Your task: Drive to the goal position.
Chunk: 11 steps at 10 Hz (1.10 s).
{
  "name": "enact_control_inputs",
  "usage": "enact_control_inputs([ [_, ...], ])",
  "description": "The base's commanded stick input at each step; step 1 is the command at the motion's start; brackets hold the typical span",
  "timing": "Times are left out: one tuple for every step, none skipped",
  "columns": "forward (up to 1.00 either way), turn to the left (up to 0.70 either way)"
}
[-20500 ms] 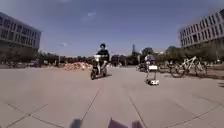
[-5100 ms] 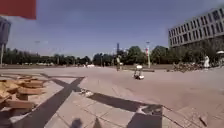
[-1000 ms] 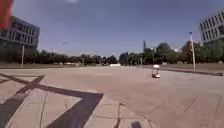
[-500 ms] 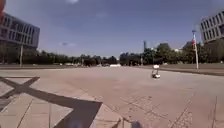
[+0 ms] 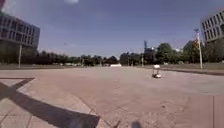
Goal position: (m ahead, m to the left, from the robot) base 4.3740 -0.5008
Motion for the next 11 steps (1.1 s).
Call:
enact_control_inputs([
  [1.00,0.00],
  [1.00,-0.38],
  [1.00,-0.40],
  [1.00,-0.40],
  [1.00,-0.39],
  [1.00,-0.31],
  [1.00,-0.23],
  [1.00,-0.14],
  [1.00,-0.06],
  [1.00,0.00],
  [1.00,0.00],
])
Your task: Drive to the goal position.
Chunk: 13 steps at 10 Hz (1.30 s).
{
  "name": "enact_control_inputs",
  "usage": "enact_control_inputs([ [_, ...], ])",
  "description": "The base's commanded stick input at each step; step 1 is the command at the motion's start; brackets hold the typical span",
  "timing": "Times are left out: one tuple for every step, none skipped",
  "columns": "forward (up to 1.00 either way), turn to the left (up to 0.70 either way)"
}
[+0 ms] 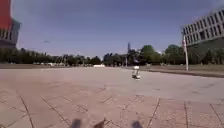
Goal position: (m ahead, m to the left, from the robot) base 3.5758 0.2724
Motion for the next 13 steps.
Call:
enact_control_inputs([
  [1.00,0.00],
  [1.00,0.00],
  [1.00,0.00],
  [1.00,0.00],
  [1.00,0.00],
  [1.00,0.00],
  [1.00,0.00],
  [1.00,0.00],
  [1.00,0.00],
  [1.00,0.00],
  [1.00,0.40],
  [1.00,0.40],
  [1.00,0.03],
])
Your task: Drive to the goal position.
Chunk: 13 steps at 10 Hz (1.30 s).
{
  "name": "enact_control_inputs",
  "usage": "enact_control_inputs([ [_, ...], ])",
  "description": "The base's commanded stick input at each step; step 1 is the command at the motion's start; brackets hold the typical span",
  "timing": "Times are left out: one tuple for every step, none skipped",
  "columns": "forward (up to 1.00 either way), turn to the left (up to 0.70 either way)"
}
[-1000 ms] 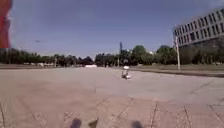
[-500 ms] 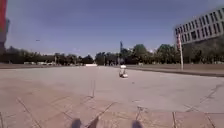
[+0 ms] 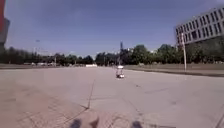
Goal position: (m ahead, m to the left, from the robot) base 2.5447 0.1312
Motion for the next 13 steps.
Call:
enact_control_inputs([
  [1.00,0.00],
  [1.00,0.00],
  [1.00,0.00],
  [1.00,0.00],
  [1.00,0.00],
  [1.00,0.00],
  [1.00,0.00],
  [1.00,0.00],
  [1.00,0.00],
  [1.00,0.00],
  [1.00,0.00],
  [1.00,0.31],
  [1.00,0.40],
])
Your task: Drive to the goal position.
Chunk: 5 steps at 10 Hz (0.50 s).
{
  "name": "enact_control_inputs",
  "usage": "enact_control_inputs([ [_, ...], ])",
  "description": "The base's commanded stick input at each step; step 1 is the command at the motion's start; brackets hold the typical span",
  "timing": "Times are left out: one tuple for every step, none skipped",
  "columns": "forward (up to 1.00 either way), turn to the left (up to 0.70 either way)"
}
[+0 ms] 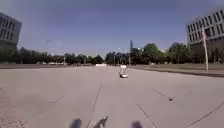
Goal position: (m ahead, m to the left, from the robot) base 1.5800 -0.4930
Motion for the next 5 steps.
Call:
enact_control_inputs([
  [1.00,0.40],
  [1.00,0.37],
  [1.00,0.00],
  [1.00,0.00],
  [1.00,0.00],
])
